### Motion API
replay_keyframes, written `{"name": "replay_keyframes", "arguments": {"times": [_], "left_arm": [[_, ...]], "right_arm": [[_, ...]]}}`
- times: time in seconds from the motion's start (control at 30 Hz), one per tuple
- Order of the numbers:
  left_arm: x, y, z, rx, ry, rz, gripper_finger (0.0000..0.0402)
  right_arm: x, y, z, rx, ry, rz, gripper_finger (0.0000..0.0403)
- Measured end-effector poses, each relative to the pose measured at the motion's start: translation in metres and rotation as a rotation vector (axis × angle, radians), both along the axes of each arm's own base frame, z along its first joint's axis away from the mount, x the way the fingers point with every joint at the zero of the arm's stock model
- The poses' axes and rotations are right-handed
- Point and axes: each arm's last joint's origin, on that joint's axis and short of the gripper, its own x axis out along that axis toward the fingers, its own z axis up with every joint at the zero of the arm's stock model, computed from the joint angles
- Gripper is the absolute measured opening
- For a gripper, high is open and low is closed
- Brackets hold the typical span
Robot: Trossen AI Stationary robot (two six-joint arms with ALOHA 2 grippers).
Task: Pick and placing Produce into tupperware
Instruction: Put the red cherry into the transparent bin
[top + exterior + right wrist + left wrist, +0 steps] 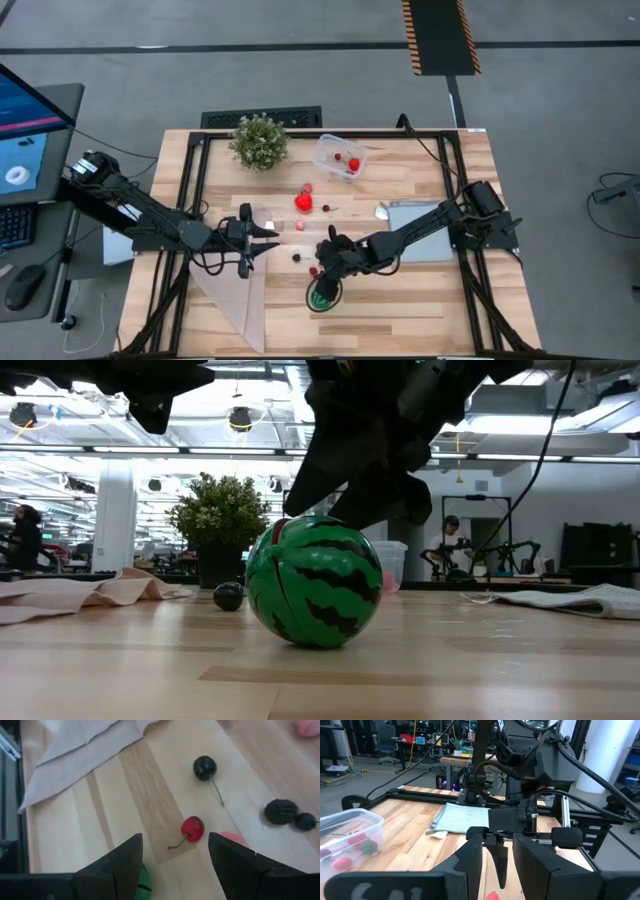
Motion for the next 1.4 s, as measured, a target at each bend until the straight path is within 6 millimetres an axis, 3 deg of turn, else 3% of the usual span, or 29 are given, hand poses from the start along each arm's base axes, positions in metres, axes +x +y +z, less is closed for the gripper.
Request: {"name": "replay_keyframes", "arguments": {"times": [0.8,1.1,1.23,1.4], "left_arm": [[0.0,0.0,0.0,0.009,0.001,-0.001,0.0097],[0.0,0.0,0.0,0.01,0.001,-0.001,0.0097],[0.0,0.0,0.0,0.012,0.003,0.004,0.0097],[0.0,0.0,0.0,0.015,0.005,0.004,0.0097]], "right_arm": [[-0.002,0.005,-0.001,0.056,0.016,-0.041,0.0249],[0.004,0.002,-0.023,0.072,0.084,-0.02,0.0249],[0.011,0.004,-0.012,0.075,0.027,-0.004,0.0249],[0.011,0.005,-0.012,0.068,0.036,-0.001,0.0249]]}}
